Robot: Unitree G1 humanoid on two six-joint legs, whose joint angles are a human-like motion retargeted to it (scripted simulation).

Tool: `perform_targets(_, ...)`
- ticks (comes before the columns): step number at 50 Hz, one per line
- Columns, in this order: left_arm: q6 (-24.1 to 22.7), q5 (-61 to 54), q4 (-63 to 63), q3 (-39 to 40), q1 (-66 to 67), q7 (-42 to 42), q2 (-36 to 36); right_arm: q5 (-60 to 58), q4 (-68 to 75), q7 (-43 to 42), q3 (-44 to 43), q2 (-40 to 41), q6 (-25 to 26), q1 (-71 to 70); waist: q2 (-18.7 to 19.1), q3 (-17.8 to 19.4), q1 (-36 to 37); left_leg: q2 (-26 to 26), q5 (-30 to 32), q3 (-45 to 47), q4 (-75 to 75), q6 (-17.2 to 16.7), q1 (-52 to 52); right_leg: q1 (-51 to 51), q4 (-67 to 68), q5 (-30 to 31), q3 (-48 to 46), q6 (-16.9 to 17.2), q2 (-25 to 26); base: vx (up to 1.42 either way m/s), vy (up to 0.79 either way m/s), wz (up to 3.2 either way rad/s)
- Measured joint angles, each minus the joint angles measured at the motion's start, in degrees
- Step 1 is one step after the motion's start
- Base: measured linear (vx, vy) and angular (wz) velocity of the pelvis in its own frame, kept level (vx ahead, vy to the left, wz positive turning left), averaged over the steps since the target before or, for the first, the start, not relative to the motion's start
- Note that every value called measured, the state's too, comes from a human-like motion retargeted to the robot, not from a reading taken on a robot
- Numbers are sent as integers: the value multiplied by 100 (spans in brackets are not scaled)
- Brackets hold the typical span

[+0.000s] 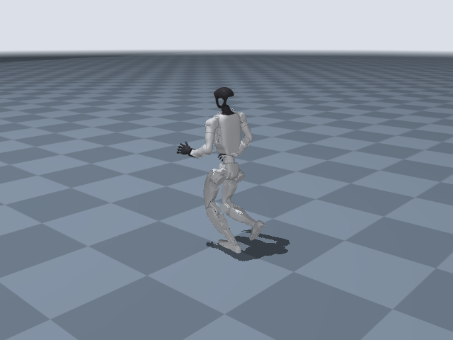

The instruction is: Run

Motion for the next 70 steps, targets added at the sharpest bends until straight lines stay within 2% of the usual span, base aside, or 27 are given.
perform_targets(2,122,75,-192,4,-1128,352,-1,-77,1004,155,82,86,74,382,89,47,-237,-28,-48,-181,-423,-70,636,-877,283,-384,103,-254,-109,-1,3,28)
perform_targets(5,52,48,-755,51,-2132,463,65,97,1584,497,109,-79,60,1111,647,138,-356,445,355,-492,-1069,-595,1763,-1493,-665,-715,-289,-510,264,6,-2,6)
perform_targets(8,-268,78,-1292,-45,-2309,345,124,445,1349,723,-116,-221,34,1840,1033,20,-492,997,1624,-704,-1120,-1335,2330,-1513,-2547,-836,-680,-503,790,7,-13,58)
perform_targets(10,-447,168,-1510,-174,-2138,212,203,639,1018,681,-313,-223,12,2093,1210,-68,-453,1397,2345,-744,-445,-1654,2328,-1353,-3710,-854,-813,-493,1240,-2,-12,55)
perform_targets(11,-489,225,-1527,-247,-1958,124,243,689,819,568,-380,-206,-28,2049,1252,-95,-380,1589,2520,-722,107,-1676,2231,-1244,-3979,-933,-854,-566,1409,-6,-10,40)
perform_targets(14,-425,366,-1218,-463,-1167,-210,320,688,169,194,-518,-188,-207,1486,1265,-76,-43,2143,2528,-593,2069,-1448,1782,-893,-3936,-1540,-879,-1028,1742,-8,-8,26)
perform_targets(17,-87,587,-346,-585,-122,-618,355,465,-625,-248,-617,-270,-312,168,1207,123,431,2649,1843,-569,4141,-926,782,-448,-3526,-2376,-781,-1511,1977,-7,-8,24)
perform_targets(19,76,706,238,-513,564,-883,380,299,-1253,-545,-712,-358,-264,-956,1131,163,750,2788,1387,-586,4775,-563,-268,-76,-3731,-2570,-650,-1547,2072,-6,-5,27)
perform_targets(21,84,671,459,-371,1389,-1146,542,310,-1998,-720,-852,-423,-261,-1720,890,127,993,2598,1131,-418,4463,-345,-1050,486,-4100,-2418,-453,-1292,1945,1,1,67)
perform_targets(23,-25,496,431,-145,2202,-1407,774,450,-2738,-733,-962,-438,-312,-2084,575,65,1170,2236,1058,-117,3353,-320,-1440,1102,-4516,-1816,-263,-819,1705,6,6,95)
perform_targets(26,-207,92,360,170,3056,-1641,879,608,-3433,-488,-960,-415,-502,-1988,186,-126,1286,1460,1294,233,940,-626,-1507,1689,-4721,-475,-120,-16,1262,5,9,109)
perform_targets(28,-231,-108,381,264,3270,-1585,758,600,-3508,-306,-856,-392,-605,-1735,-4,-244,1191,864,1492,332,-419,-755,-1334,1795,-4308,223,-89,349,902,0,8,122)
perform_targets(30,-220,-131,380,273,3213,-1392,574,511,-3280,-177,-702,-336,-604,-1340,-75,-283,1048,542,1406,331,-580,-659,-1229,1761,-3454,635,-113,480,647,-3,5,89)
perform_targets(32,-171,-21,354,263,2771,-1027,378,373,-2654,-86,-508,-244,-457,-850,-165,-240,827,277,1093,301,-222,-366,-1035,1505,-2240,756,-141,464,305,-4,5,58)
perform_targets(35,64,287,390,177,1281,-212,161,89,-997,7,-171,10,-81,-308,-253,-28,443,62,360,175,285,0,-607,641,-494,332,-110,92,-169,-5,4,36)
perform_targets(38,317,434,217,36,-682,494,62,-72,895,285,118,190,104,56,-95,101,111,57,85,-16,-171,-24,297,-555,93,-296,-4,-341,-322,-3,5,35)
perform_targets(40,348,426,-194,-1,-1650,657,94,-18,1516,563,227,86,153,492,190,121,-72,178,226,-199,-764,-265,1089,-1123,-294,-596,-123,-501,-210,4,3,43)
perform_targets(44,29,450,-1006,-111,-2534,560,250,293,1546,989,139,-254,141,1413,830,13,-421,836,1439,-449,-1510,-1165,2246,-1462,-2572,-768,-675,-495,428,8,-9,60)
perform_targets(48,-343,600,-1496,-344,-2554,341,437,581,1079,961,-204,-317,87,1981,1276,-184,-443,1683,2592,-469,-626,-1760,2434,-1275,-4929,-634,-871,-359,1387,1,-11,45)
perform_targets(50,-419,665,-1546,-481,-2300,216,460,652,843,790,-290,-266,-1,1935,1324,-235,-341,2022,2851,-367,318,-1732,2359,-1181,-5028,-749,-897,-493,1620,-6,-8,23)
perform_targets(53,-302,720,-1221,-645,-1638,-79,438,687,367,455,-346,-176,-146,1338,1349,-136,-57,2620,2766,-310,2175,-1462,1987,-905,-4381,-1293,-941,-1022,1900,-6,-8,15)
perform_targets(55,-72,802,-750,-730,-1069,-321,380,633,13,200,-349,-143,-224,606,1303,29,199,2990,2405,-309,3519,-1117,1523,-686,-3838,-1839,-901,-1382,2033,-7,-8,9)
perform_targets(58,242,972,54,-729,-177,-659,342,514,-629,-137,-408,-155,-275,-847,1095,261,638,3235,1584,-316,4895,-491,375,-247,-3517,-2472,-659,-1599,2096,-7,-6,15)
perform_targets(60,298,990,299,-581,475,-858,437,536,-1203,-326,-502,-181,-276,-1772,913,302,917,3155,1212,-270,5083,-203,-578,91,-3679,-2566,-442,-1536,2078,-4,-1,34)
perform_targets(63,126,712,39,-158,1649,-1186,848,759,-2285,-409,-640,-235,-314,-2462,446,251,1191,2588,1115,106,3901,-147,-1458,839,-4166,-2081,-123,-1013,1745,3,5,70)
perform_targets(67,-151,225,-218,321,2732,-1515,1087,923,-3238,-187,-607,-239,-517,-2340,-86,35,1413,1555,1553,531,914,-638,-1628,1602,-4520,-445,13,-23,1130,5,9,84)
perform_targets(70,-163,12,-201,406,2913,-1522,900,845,-3304,145,-421,-221,-628,-1929,-326,-138,1255,721,1991,614,-884,-868,-1288,1672,-3786,493,-42,396,545,0,7,84)
